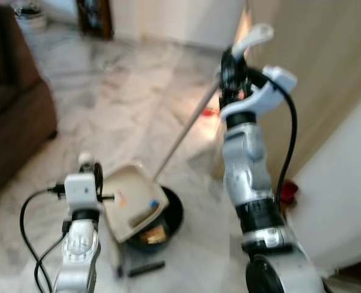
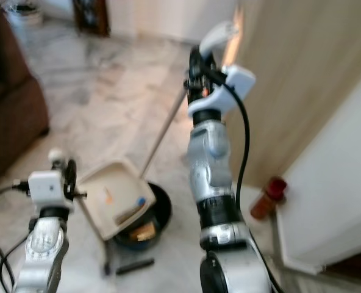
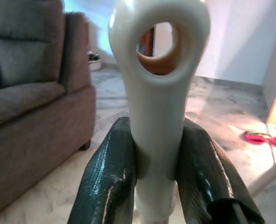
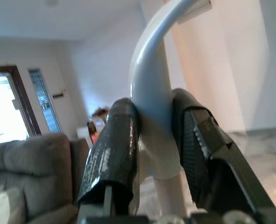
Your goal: Sweep floor
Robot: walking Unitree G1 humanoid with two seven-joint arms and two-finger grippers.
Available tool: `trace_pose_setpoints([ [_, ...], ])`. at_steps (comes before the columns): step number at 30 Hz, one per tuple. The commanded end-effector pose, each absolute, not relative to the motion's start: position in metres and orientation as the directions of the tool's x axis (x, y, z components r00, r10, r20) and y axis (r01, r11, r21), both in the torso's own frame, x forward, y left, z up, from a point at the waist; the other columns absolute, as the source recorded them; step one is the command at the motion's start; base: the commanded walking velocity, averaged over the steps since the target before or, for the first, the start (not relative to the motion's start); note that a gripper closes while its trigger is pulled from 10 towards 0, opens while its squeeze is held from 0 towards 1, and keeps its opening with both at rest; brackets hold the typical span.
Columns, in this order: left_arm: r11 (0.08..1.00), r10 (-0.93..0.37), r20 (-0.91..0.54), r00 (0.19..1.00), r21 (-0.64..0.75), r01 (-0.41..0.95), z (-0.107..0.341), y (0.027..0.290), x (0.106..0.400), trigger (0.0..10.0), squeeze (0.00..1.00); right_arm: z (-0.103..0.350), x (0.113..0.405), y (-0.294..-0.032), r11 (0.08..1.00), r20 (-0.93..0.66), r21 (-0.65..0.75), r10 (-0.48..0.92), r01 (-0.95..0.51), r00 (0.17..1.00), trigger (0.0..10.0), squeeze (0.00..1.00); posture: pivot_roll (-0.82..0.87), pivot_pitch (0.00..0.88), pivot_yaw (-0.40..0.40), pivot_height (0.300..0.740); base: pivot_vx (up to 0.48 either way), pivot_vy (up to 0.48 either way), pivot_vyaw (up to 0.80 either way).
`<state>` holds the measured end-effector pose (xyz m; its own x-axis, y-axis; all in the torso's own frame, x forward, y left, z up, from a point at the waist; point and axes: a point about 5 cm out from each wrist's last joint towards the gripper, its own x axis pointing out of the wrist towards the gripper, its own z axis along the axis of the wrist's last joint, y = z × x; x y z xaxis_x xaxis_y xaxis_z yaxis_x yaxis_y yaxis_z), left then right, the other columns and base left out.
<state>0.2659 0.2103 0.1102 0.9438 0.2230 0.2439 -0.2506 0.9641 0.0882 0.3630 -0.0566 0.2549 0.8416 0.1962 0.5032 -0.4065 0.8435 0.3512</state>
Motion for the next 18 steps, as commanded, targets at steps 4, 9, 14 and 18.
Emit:
trace_pose_setpoints([
  [4,0.967,0.187,0.312,0.931,0.109,-0.23,0.1241,0.2034,0.2691,10.0,0.0,0.2695,0.3562,-0.0472,0.774,0.559,0.451,0.144,-0.445,0.817,10.0,0.0,0.12,0.0,-0.092,0.74,0.0,0.0,0.0],
  [9,0.967,0.185,0.312,0.932,0.111,-0.229,0.1242,0.2029,0.269,10.0,0.0,0.2692,0.356,-0.0476,0.774,0.558,0.452,0.143,-0.444,0.817,10.0,0.0,0.12,0.0,-0.092,0.74,0.0,0.0,0.0],
  [14,0.968,0.185,0.313,0.932,0.108,-0.228,0.1241,0.2031,0.2684,10.0,0.0,0.2689,0.3555,-0.0475,0.776,0.557,0.448,0.146,-0.444,0.818,10.0,0.0,0.12,0.0,-0.094,0.74,0.0,0.0,0.0],
  [18,0.967,0.186,0.313,0.931,0.111,-0.23,0.1239,0.2029,0.2677,10.0,0.0,0.2707,0.3549,-0.0487,0.785,0.571,0.434,0.141,-0.443,0.809,10.0,0.0,0.12,0.0,-0.095,0.74,0.0,0.0,0.0],
])
